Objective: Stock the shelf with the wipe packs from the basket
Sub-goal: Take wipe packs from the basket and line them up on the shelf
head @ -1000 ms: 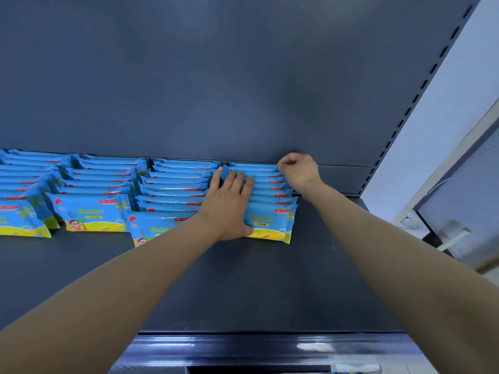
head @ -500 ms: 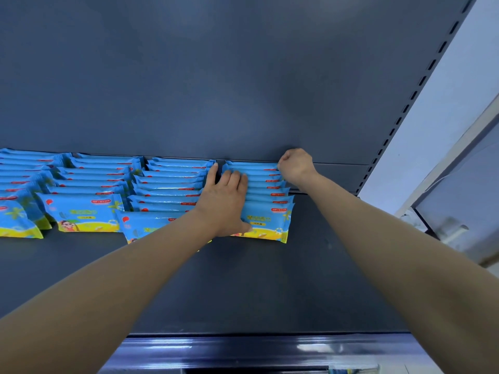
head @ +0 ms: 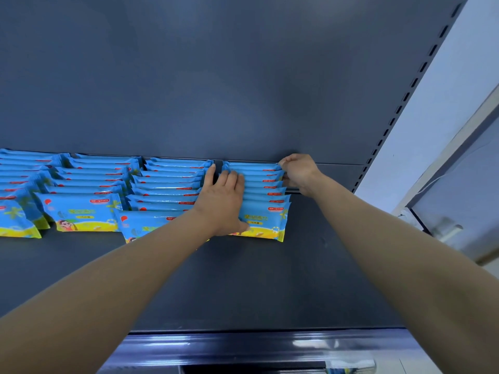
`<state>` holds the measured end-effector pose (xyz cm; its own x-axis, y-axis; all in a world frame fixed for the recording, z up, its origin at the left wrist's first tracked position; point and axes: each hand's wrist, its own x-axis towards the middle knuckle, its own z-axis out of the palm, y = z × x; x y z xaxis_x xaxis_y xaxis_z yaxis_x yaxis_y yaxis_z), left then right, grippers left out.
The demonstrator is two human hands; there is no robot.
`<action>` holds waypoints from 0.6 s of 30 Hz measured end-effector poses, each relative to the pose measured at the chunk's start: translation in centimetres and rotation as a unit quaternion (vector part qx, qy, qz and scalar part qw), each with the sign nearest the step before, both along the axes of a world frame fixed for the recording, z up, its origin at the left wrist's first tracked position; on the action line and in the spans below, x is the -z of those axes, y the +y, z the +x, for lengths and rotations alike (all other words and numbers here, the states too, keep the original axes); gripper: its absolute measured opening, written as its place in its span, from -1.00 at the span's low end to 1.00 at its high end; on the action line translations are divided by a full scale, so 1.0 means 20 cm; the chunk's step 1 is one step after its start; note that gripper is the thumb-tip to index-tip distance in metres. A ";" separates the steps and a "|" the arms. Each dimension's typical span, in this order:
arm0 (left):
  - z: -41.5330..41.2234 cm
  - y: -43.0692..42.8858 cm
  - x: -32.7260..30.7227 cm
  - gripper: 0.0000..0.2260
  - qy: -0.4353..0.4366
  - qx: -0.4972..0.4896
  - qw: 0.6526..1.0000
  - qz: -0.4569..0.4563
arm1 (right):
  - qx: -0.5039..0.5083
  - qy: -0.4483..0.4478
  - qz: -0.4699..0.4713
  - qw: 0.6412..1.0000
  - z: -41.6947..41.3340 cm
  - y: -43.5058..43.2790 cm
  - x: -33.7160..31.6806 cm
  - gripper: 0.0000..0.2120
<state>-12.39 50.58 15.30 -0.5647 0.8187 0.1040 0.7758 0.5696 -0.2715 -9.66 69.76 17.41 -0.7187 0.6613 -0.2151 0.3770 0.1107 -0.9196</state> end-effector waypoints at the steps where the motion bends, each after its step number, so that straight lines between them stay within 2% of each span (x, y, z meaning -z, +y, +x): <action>1: 0.00 0.00 0.00 -0.07 -0.001 -0.001 1.000 0.000 | 0.006 0.001 0.012 1.000 0.00 0.00 0.00 -0.84; 7: 0.00 0.00 0.00 -0.06 -0.013 -0.001 1.000 0.001 | 0.014 0.030 0.144 0.989 0.06 -0.03 -0.02 -0.88; 11: 0.00 0.00 0.00 -0.08 -0.022 -0.004 1.000 0.001 | -0.002 0.035 0.182 0.983 0.10 -0.06 -0.05 -0.86; 13: 0.01 0.00 0.00 -0.07 -0.023 -0.004 1.000 0.003 | -0.004 0.008 0.198 0.980 0.13 -0.06 -0.07 -0.88; 15: 0.01 -0.02 0.01 -0.06 -0.024 0.002 1.000 0.005 | -0.017 -0.054 0.179 0.982 0.17 -0.07 -0.07 -0.88; 18: 0.03 -0.03 0.02 -0.05 -0.018 0.009 1.000 -0.006 | -0.088 -0.109 0.047 0.989 0.23 -0.11 -0.04 -0.83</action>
<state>-11.83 50.02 14.80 -0.5524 0.8303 0.0735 0.7957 0.5515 -0.2503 -4.97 67.47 18.19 -0.7680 0.5541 -0.3211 0.5319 0.2727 -0.8017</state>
